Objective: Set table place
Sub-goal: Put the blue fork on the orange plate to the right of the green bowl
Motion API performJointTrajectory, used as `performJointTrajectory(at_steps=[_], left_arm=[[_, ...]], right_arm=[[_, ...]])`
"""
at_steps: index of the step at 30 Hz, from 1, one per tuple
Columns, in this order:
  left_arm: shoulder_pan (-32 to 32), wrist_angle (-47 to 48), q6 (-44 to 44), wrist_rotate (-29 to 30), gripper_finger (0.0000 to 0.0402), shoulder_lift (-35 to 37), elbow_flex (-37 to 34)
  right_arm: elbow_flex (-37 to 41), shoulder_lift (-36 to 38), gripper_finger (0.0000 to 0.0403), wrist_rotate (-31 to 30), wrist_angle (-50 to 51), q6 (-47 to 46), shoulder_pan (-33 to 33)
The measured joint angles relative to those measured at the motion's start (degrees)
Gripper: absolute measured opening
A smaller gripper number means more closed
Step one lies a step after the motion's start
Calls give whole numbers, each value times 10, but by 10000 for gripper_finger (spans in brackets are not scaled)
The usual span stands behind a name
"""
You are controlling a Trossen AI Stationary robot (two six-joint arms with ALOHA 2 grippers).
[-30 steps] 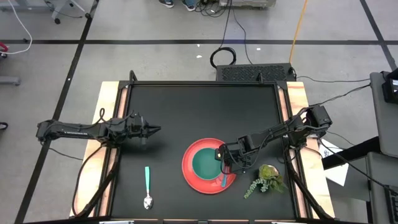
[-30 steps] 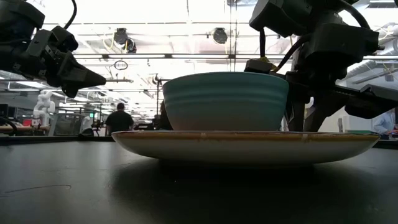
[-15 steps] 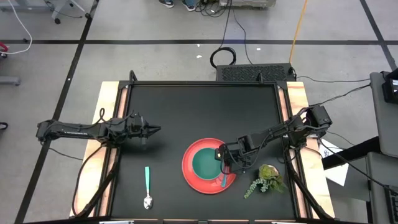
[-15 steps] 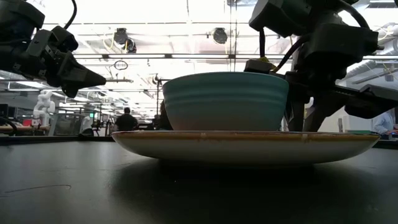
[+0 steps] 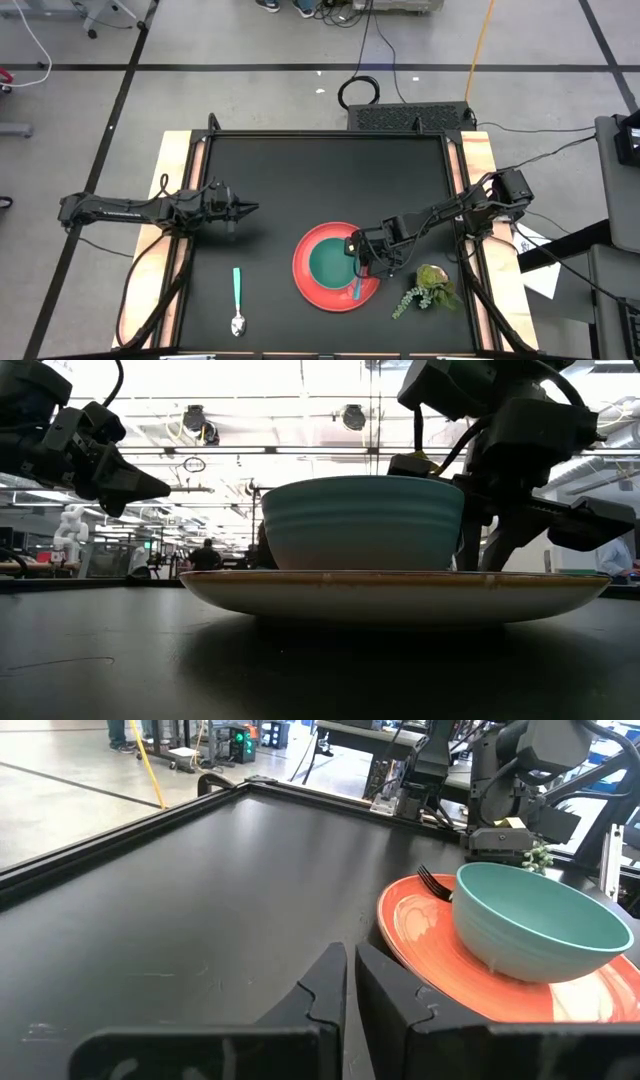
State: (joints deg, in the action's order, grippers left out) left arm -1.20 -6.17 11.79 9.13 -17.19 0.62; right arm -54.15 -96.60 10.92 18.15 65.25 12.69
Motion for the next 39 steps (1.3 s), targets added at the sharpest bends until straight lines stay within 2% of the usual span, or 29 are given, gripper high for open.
performJointTrajectory(at_steps=[8,18,34,39], left_arm=[[0,0,0,0,31,0,0],[0,0,0,0,31,0,0],[0,0,0,0,31,0,0],[0,0,0,0,31,0,0]], right_arm=[[0,0,27,28,0,-11,0],[0,0,28,28,3,-20,0],[0,0,55,27,1,-28,0],[-1,0,55,9,2,-27,0]])
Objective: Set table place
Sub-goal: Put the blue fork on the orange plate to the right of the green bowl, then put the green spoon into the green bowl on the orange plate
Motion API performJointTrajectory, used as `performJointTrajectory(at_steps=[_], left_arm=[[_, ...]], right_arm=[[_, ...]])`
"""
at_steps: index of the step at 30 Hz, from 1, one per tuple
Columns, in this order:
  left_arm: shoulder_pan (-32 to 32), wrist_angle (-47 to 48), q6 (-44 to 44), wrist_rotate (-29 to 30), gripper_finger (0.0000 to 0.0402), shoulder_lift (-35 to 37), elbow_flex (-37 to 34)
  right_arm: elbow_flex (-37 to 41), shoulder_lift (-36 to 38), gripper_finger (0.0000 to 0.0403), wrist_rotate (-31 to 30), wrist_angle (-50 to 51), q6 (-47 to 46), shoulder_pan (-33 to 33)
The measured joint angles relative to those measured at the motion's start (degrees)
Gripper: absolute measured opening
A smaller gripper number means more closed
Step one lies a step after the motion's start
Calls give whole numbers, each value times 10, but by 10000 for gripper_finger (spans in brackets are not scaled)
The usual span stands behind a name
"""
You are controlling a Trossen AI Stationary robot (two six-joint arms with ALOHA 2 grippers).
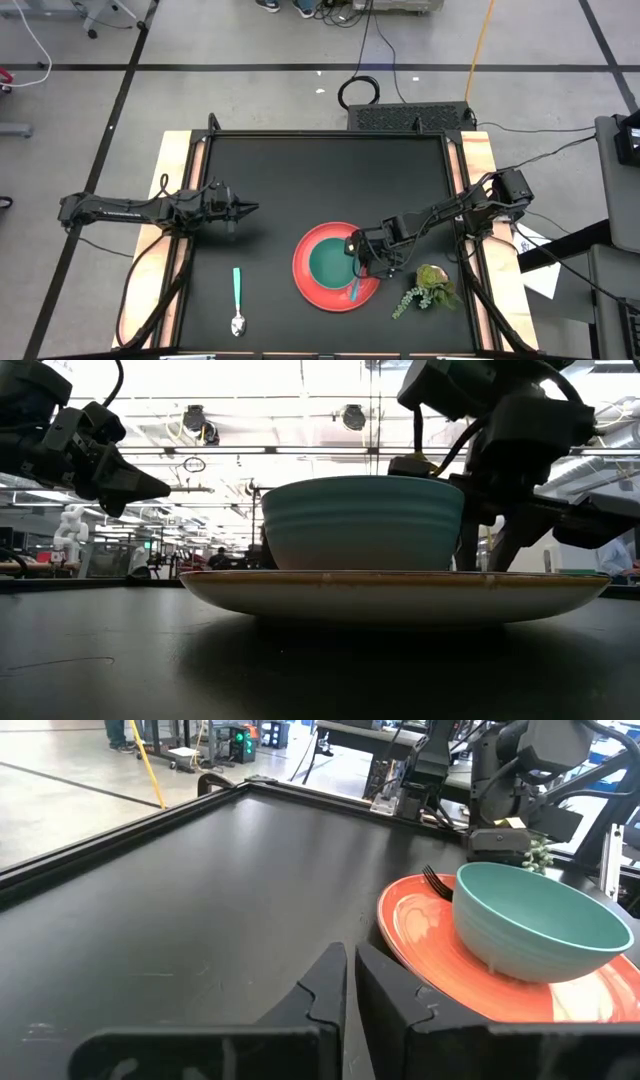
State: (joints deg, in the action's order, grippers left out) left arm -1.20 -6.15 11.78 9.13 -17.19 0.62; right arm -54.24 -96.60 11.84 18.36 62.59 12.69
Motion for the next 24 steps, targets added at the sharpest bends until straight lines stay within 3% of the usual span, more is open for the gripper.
performJointTrajectory(at_steps=[24], left_arm=[[0,1,-4,0,31,0,0]], right_arm=[[0,37,55,-1,17,-12,1]])
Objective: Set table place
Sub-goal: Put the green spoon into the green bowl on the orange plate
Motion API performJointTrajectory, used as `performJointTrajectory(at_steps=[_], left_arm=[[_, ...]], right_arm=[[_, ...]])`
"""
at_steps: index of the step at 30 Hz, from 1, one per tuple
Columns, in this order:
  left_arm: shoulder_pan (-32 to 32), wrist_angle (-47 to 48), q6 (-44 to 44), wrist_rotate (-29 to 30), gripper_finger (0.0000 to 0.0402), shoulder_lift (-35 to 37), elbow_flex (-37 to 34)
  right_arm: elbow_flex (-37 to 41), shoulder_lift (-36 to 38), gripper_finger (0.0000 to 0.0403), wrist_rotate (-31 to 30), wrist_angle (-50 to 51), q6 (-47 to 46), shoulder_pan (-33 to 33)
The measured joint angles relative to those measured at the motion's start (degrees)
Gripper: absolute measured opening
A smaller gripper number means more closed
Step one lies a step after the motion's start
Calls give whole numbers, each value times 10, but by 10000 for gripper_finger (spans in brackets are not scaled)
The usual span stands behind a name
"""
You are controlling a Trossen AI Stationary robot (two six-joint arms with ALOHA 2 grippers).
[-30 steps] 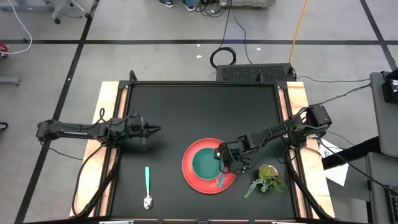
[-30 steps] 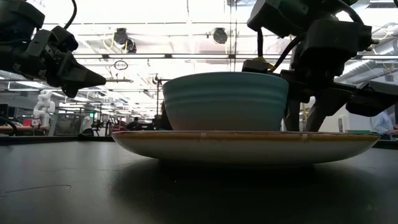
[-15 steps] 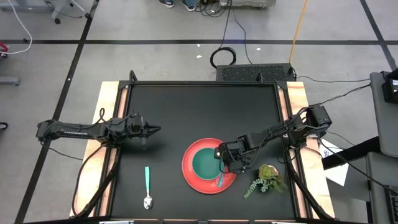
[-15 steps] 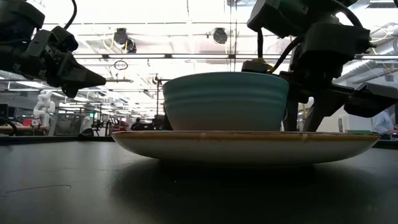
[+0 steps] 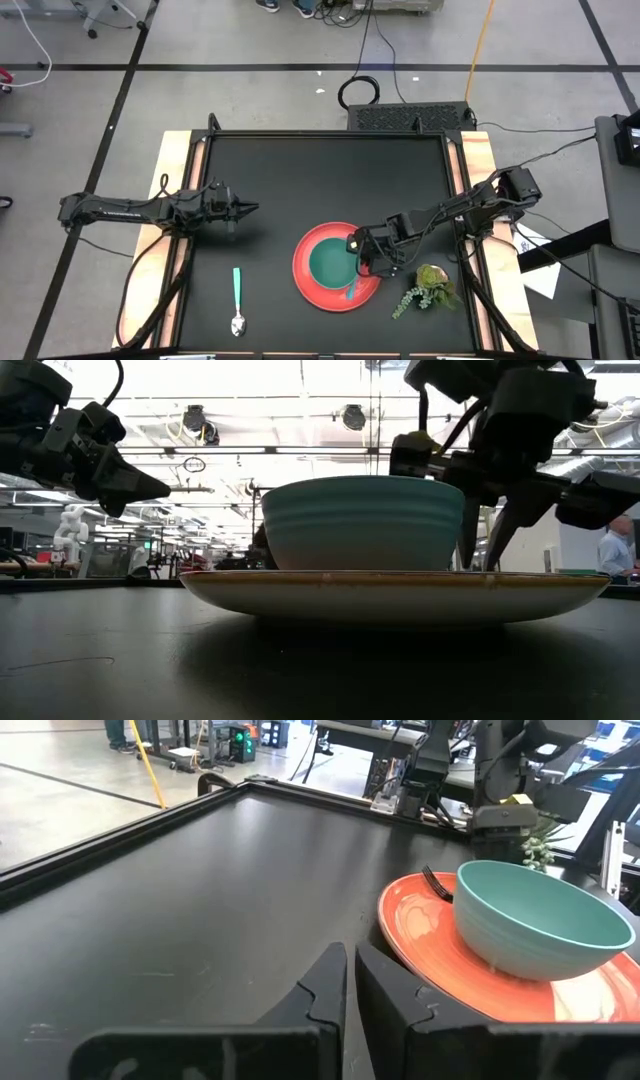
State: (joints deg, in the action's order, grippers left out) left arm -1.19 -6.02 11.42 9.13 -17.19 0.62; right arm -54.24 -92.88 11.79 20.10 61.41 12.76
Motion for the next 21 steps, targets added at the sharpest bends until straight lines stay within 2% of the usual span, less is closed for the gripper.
performJointTrajectory(at_steps=[9,14,21], left_arm=[[0,0,-2,0,31,0,0],[0,1,-3,0,31,0,0],[0,0,-2,0,31,0,0]], right_arm=[[0,25,55,-5,23,-61,20],[0,85,52,-73,20,-142,38],[0,181,5,-73,33,-213,43]])
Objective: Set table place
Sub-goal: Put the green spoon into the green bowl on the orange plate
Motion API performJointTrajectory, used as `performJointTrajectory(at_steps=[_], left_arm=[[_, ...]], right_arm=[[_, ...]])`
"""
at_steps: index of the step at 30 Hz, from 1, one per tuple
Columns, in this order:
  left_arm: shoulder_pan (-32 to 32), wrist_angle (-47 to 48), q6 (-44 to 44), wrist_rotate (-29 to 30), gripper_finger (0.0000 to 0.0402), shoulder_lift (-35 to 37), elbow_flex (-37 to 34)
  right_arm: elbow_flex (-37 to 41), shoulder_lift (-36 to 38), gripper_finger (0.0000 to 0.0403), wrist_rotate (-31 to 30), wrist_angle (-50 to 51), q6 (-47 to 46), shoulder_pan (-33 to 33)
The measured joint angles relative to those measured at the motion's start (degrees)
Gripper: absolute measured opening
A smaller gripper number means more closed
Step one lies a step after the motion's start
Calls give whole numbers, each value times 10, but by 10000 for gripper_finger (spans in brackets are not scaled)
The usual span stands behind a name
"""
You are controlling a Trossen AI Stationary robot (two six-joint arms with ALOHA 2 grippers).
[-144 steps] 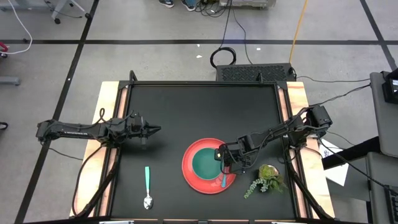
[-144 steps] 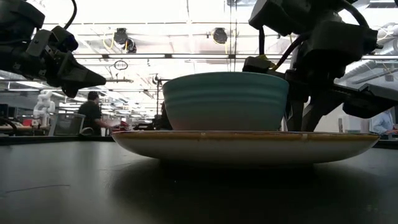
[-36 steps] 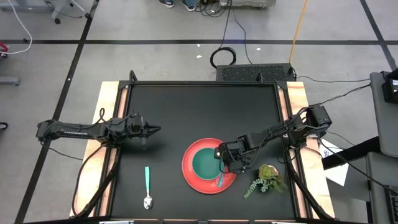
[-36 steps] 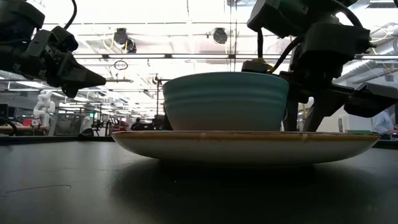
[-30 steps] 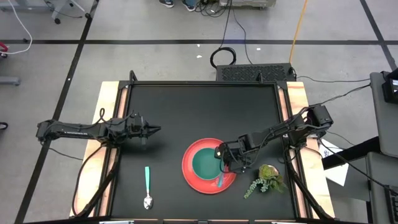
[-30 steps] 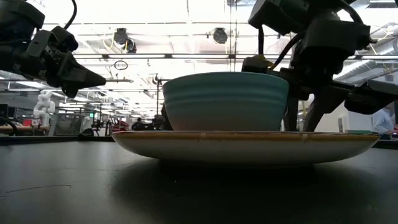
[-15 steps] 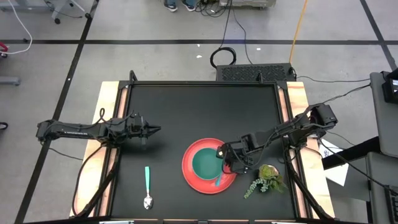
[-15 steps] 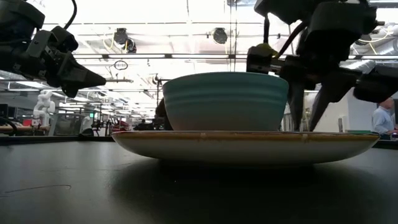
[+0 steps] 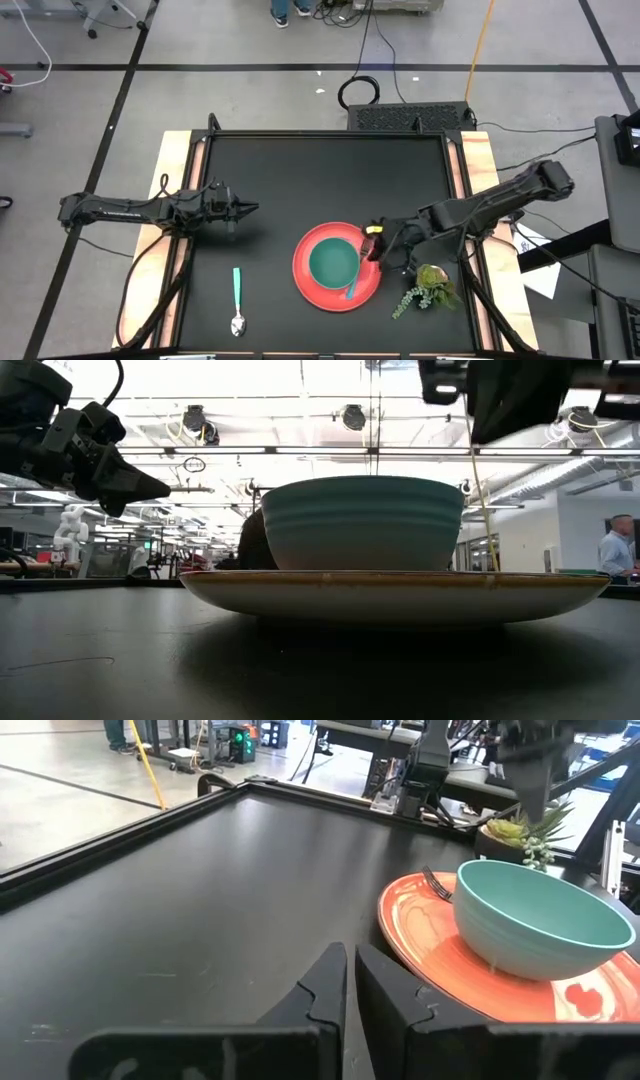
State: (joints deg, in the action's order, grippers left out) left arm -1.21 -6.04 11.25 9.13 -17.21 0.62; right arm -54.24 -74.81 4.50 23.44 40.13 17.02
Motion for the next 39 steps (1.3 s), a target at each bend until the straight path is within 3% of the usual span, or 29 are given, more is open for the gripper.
performJointTrajectory(at_steps=[10,15,20,27,31,39], left_arm=[[0,0,0,0,31,0,0],[0,0,1,0,31,0,0],[0,0,1,0,31,0,0],[0,0,1,0,31,0,0],[0,0,0,0,31,0,0],[0,0,-2,0,31,0,0]], right_arm=[[0,98,1,11,-13,-113,-12],[0,136,0,60,-24,-182,-46],[0,175,0,62,-36,-236,-76],[93,261,0,126,-217,-327,-92],[151,305,0,116,-249,-379,-109],[225,398,0,13,-296,-392,-114]])
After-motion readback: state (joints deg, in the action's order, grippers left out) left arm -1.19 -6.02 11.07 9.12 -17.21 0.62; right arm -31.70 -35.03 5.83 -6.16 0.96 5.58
